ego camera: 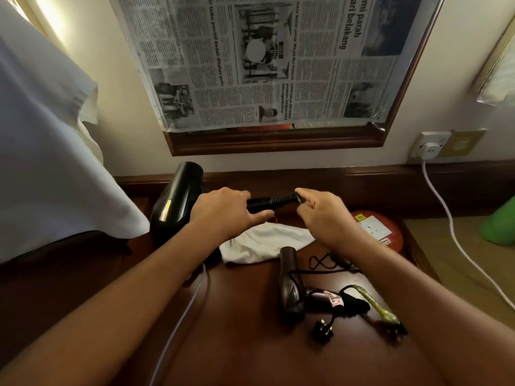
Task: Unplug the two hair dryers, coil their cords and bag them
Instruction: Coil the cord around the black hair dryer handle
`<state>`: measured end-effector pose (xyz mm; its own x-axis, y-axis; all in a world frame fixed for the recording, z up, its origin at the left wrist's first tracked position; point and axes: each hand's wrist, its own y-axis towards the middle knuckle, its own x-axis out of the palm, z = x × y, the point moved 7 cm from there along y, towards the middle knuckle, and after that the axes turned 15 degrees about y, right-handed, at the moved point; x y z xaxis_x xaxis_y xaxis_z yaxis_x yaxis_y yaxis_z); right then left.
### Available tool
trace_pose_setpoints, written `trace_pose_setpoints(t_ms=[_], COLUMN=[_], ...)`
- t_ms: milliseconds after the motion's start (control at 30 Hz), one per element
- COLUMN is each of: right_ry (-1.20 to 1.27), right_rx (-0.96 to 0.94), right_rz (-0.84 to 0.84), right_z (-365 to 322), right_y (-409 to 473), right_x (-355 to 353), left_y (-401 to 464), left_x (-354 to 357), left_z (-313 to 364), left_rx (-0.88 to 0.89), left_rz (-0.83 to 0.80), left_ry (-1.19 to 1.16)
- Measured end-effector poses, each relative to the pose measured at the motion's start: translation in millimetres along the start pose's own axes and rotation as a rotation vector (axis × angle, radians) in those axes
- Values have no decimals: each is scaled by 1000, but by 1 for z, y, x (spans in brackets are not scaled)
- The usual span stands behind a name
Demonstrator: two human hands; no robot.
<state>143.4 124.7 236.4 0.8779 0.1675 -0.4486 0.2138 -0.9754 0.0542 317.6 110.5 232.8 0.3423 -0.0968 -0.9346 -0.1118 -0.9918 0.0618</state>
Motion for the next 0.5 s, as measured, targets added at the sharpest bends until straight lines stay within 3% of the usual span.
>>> trace_pose_setpoints(t_ms=[333, 500], right_ry=[720, 801], right_rx=[50, 99], right_rz=[182, 128], right_z=[21, 30], right_y=[-28, -35], right_x=[22, 23], left_y=[-7, -14], left_x=[-12, -21], left_z=[-14, -12], left_rx=[-91, -75], left_rz=[110, 156], left_ry=[-122, -155])
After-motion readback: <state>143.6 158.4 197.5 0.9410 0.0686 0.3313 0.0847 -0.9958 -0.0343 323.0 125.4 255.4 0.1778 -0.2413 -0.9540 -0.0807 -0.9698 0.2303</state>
